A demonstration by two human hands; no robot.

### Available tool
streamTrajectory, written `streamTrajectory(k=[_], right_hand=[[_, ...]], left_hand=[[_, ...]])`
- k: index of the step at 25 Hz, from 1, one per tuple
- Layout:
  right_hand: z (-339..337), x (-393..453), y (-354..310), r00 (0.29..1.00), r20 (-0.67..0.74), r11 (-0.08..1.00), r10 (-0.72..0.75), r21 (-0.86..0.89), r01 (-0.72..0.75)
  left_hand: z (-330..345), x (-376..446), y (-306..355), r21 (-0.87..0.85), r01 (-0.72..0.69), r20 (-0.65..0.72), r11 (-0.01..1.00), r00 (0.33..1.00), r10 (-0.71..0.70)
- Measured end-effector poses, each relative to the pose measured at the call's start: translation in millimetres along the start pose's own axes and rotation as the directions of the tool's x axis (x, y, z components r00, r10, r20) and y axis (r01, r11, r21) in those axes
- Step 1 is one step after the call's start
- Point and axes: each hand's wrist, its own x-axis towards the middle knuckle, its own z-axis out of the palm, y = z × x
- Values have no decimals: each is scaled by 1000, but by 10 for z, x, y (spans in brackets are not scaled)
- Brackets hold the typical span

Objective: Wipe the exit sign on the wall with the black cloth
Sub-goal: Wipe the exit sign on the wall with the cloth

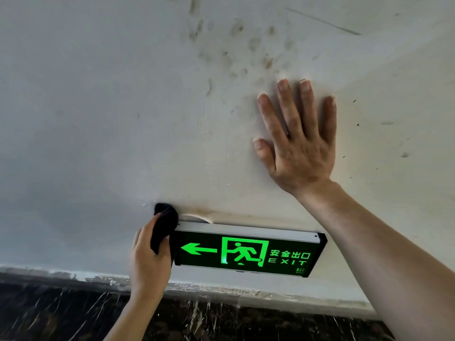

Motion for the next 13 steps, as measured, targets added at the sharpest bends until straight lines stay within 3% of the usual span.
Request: streamTrajectory(k=[9,13], right_hand=[[23,6,13,1000,-10,999,5,-42,-5],[22,4,7,1000,-21,998,1,-55,-2]], left_hand=[[56,-7,-150,-107,111,14,988,994,-110],[73,-20,-184,-249,235,61,940,972,-227]])
